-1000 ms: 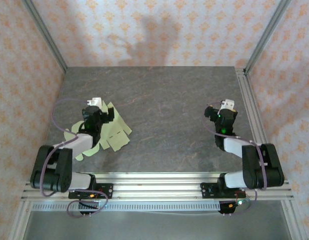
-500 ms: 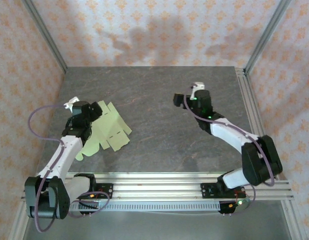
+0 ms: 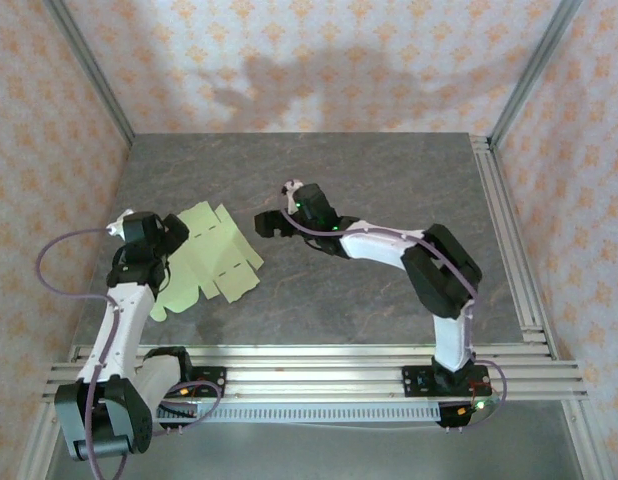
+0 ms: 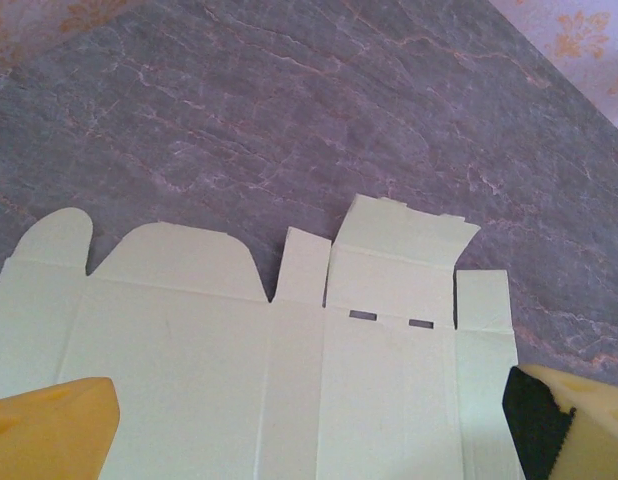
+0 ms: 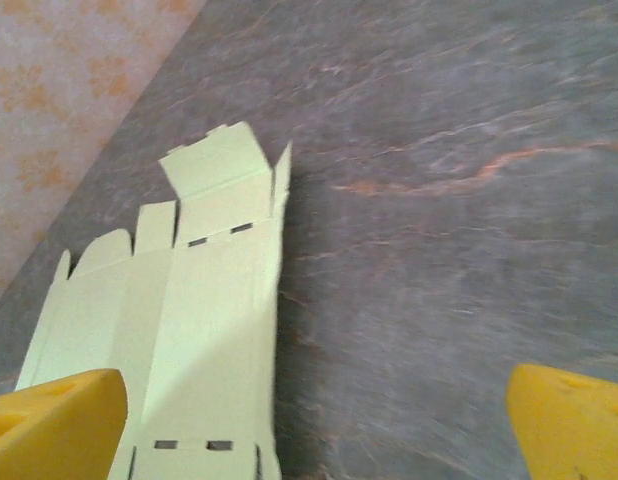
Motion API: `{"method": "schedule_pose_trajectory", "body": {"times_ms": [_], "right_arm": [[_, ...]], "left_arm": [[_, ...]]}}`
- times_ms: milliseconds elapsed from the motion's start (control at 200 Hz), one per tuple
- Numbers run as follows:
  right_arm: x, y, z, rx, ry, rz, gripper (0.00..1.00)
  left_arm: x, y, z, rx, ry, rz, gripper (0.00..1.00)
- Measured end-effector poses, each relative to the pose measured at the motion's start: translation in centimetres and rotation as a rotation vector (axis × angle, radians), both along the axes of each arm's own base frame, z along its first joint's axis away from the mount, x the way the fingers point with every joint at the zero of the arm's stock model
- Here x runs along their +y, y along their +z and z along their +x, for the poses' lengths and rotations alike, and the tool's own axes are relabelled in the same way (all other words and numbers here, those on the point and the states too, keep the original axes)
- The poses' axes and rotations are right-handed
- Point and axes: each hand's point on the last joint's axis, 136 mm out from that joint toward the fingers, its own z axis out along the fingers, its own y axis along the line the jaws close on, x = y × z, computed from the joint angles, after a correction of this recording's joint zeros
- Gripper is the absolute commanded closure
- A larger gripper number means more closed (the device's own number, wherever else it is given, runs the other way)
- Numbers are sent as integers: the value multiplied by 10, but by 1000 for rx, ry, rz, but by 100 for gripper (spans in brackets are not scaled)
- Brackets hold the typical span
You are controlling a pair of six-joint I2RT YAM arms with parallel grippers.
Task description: Fold the paper box
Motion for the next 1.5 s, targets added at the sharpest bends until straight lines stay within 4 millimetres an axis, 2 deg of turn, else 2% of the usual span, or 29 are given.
{"method": "schedule_pose_trajectory", "body": {"times_ms": [125,245,385,571,746,881,961,1061,1171,1256,1306,1361,1497], "right_arm": [[26,-16,1,42,60,18,18],[40,-34,5,75,98,15,32],[54,-55,8,111,134,-8,39],[76,-72,3,140,186,-24,47],[91,-82,-4,157,225,-35,73],[91,-84,-5,166,222,-44,99],[88,-86,-4,157,210,-62,100],[72,-86,-4,126,178,-117,100],[43,-76,-10,88,152,-196,100],[17,-63,-9,50,126,-248,100],[-3,-57,-5,23,103,-279,100],[-32,-53,1,0,65,-334,100],[-105,-56,17,-12,-41,-474,100]], "left_arm": [[-3,2,-4,-5,-15,-4,0],[-7,-3,-8,10,-34,-12,0],[-11,-8,-12,21,-53,-21,0],[-15,-4,-14,2,-72,-30,0],[-17,-5,-15,10,-89,-23,0],[-18,-8,-17,26,-102,-18,0],[-20,-11,-19,39,-120,-20,0],[-23,-12,-19,45,-136,-25,0],[-30,-13,-18,45,-163,-35,0],[-44,-16,-16,50,-215,-36,0],[-54,-18,-15,52,-247,-38,0],[-64,-22,-13,48,-273,-49,0],[-95,-42,-10,50,-347,-91,0]]}}
